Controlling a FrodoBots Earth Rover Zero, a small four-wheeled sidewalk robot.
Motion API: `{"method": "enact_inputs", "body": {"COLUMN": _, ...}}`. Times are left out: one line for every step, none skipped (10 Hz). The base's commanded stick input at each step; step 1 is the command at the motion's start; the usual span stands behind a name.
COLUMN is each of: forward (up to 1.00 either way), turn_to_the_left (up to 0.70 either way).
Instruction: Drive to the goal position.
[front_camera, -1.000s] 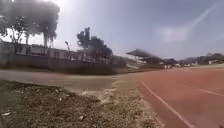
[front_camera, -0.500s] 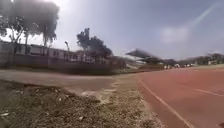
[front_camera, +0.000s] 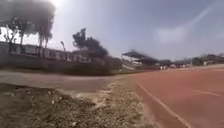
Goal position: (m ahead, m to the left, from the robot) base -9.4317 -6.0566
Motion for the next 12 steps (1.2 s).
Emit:
{"method": "enact_inputs", "body": {"forward": 0.70, "turn_to_the_left": -0.35}}
{"method": "enact_inputs", "body": {"forward": 0.70, "turn_to_the_left": -0.35}}
{"method": "enact_inputs", "body": {"forward": 0.70, "turn_to_the_left": -0.35}}
{"method": "enact_inputs", "body": {"forward": 0.70, "turn_to_the_left": -0.35}}
{"method": "enact_inputs", "body": {"forward": 0.70, "turn_to_the_left": -0.35}}
{"method": "enact_inputs", "body": {"forward": 0.70, "turn_to_the_left": -0.35}}
{"method": "enact_inputs", "body": {"forward": 0.70, "turn_to_the_left": -0.35}}
{"method": "enact_inputs", "body": {"forward": 0.70, "turn_to_the_left": -0.35}}
{"method": "enact_inputs", "body": {"forward": 0.70, "turn_to_the_left": -0.35}}
{"method": "enact_inputs", "body": {"forward": 0.70, "turn_to_the_left": -0.35}}
{"method": "enact_inputs", "body": {"forward": 0.70, "turn_to_the_left": -0.35}}
{"method": "enact_inputs", "body": {"forward": 0.70, "turn_to_the_left": -0.35}}
